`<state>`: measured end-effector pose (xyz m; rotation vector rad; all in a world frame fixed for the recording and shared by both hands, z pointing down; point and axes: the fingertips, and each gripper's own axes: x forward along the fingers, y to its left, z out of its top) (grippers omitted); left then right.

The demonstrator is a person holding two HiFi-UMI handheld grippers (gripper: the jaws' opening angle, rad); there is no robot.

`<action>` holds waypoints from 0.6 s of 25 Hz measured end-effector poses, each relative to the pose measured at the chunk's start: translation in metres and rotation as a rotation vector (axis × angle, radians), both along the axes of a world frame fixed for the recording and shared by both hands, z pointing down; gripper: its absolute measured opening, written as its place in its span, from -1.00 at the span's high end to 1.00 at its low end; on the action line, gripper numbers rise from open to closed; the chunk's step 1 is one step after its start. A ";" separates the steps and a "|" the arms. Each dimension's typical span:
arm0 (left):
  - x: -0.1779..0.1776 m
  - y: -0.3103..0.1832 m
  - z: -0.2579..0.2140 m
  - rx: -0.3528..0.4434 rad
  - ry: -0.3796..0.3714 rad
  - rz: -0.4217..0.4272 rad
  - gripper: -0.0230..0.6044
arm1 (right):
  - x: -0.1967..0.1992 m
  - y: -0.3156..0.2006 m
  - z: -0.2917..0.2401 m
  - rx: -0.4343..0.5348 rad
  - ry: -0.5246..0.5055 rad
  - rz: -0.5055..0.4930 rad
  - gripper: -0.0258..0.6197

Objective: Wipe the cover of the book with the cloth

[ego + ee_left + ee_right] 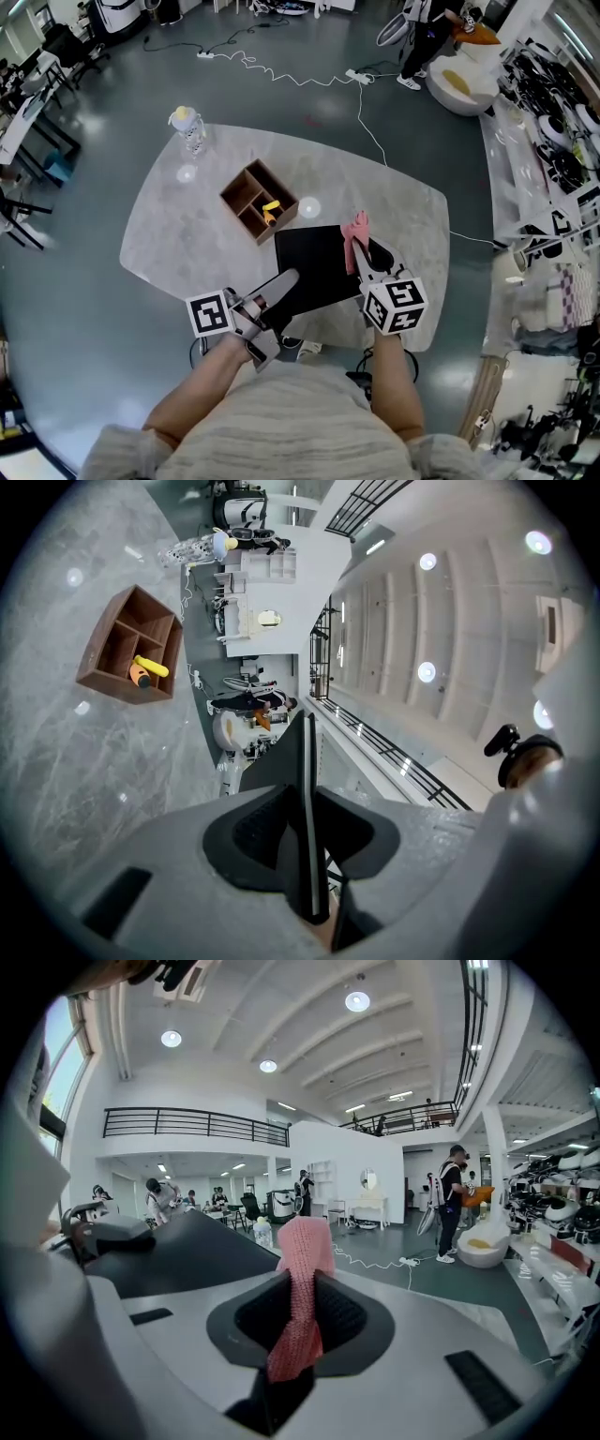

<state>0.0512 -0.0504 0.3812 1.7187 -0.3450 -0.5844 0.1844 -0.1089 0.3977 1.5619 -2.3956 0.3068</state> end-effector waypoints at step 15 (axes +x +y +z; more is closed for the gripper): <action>-0.014 -0.008 0.018 0.016 -0.104 -0.009 0.65 | 0.055 -0.001 0.024 -0.053 0.019 0.131 0.74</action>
